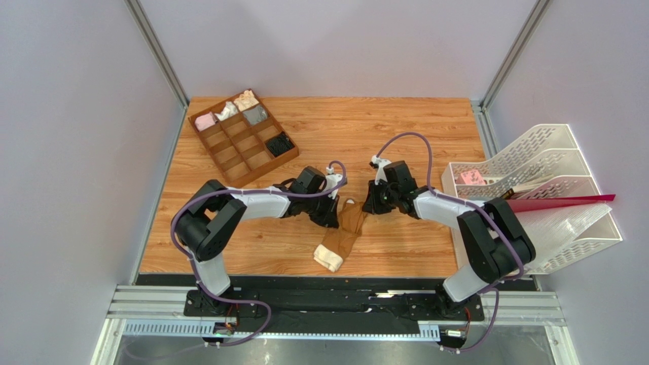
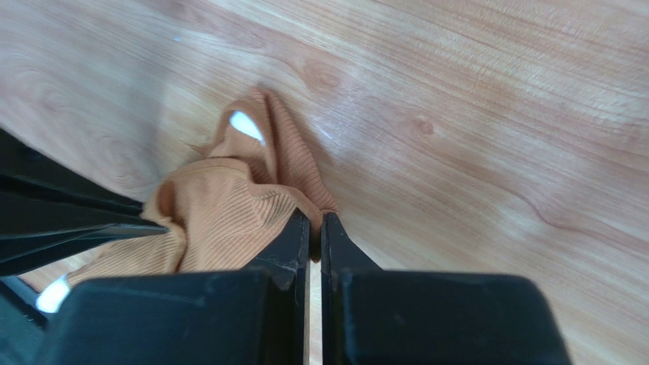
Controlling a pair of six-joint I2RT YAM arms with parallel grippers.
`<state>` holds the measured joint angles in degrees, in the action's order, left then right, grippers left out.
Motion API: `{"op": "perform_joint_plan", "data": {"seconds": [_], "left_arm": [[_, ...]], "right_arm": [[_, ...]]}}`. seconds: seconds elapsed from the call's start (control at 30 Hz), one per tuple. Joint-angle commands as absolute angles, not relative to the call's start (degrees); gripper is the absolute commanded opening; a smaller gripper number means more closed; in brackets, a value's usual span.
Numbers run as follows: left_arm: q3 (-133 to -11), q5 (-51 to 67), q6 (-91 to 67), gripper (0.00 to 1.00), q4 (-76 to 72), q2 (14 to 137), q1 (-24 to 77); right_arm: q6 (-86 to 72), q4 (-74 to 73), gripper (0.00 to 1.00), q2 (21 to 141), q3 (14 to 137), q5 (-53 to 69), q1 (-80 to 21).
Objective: Roll the underwear
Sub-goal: Roll the underwear to the center of the board.
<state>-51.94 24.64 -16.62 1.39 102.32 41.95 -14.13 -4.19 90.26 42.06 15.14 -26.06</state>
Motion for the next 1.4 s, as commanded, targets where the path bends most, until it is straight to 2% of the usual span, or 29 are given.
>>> {"op": "perform_joint_plan", "data": {"seconds": [0.0,0.27,0.87,1.37], "left_arm": [[-50.7,16.4,-14.9,0.01,9.3,106.8,42.2],[-51.6,15.6,-15.5,0.01,10.3,107.9,42.2],[-51.5,15.0,-16.8,0.00,10.5,108.4,40.8],[-49.5,15.8,-18.2,0.00,9.1,106.7,39.1]], "right_arm": [[-16.2,-3.7,0.00,83.5,42.5,16.5,-26.6],[-16.3,-4.5,0.00,77.7,40.9,18.0,-28.8],[-15.2,-7.8,0.00,77.9,39.7,17.9,-37.3],[-14.5,-13.3,0.00,80.4,40.1,12.6,-43.2]]}}
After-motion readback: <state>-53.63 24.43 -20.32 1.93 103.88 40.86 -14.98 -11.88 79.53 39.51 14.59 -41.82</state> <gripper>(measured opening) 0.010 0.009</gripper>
